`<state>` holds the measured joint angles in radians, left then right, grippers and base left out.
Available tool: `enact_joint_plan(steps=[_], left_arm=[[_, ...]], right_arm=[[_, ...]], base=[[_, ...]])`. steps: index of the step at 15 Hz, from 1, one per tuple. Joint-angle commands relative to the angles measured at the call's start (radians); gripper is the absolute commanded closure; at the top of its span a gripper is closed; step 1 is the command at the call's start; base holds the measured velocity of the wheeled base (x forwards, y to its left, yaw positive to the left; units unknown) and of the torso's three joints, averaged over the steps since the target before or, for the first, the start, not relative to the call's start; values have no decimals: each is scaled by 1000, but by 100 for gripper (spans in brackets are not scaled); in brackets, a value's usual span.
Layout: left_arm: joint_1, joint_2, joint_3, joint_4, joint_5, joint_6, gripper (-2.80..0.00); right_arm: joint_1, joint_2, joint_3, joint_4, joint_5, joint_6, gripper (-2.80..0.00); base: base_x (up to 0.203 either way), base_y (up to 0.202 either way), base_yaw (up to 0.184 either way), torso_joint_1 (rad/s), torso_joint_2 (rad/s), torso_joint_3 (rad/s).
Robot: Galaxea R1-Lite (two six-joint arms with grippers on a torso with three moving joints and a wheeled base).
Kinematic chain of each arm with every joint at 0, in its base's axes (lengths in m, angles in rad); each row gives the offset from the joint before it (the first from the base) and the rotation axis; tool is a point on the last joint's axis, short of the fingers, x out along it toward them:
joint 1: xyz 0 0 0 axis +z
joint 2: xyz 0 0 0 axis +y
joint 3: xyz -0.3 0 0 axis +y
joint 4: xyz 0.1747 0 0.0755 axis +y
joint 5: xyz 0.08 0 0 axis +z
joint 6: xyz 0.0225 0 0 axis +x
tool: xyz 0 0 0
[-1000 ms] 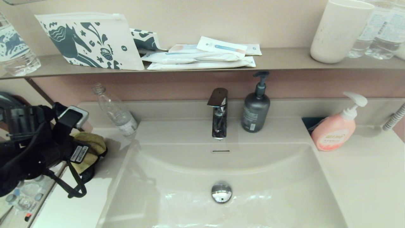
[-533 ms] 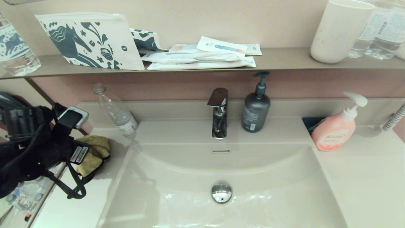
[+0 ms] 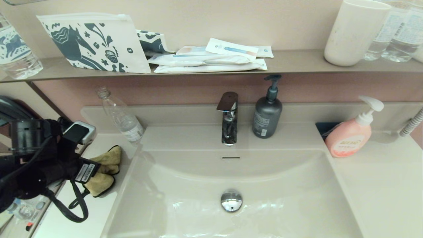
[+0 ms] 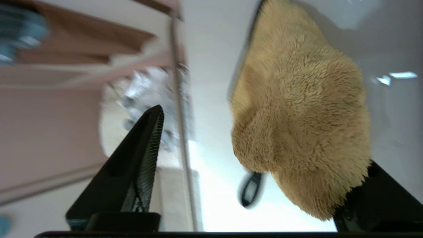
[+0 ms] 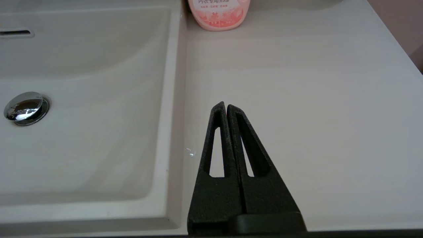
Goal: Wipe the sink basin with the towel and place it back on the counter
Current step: Wipe the sink
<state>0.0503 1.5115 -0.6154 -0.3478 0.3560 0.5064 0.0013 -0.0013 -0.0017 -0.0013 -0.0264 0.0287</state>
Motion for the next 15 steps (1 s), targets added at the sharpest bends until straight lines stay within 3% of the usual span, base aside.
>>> enact_joint_plan(steps=[1,7,12,15], left_arm=[[-23,-6,-32,70,-6,-50,-280],[-19,52,-252,335,-163,-191,-280],[87,150,-348,374,-318,-189,-280],[111,149,-379,383,-369,-189,-280]], right_arm=[[0,1,0,0,0,0,0],[0,1,0,0,0,0,0],[0,1,1,0,-1,0,0],[0,1,0,0,0,0,0]], base=[[0,0,0,0,0,0],[0,0,0,0,0,0],[0,0,0,0,0,0],[0,0,0,0,0,0]])
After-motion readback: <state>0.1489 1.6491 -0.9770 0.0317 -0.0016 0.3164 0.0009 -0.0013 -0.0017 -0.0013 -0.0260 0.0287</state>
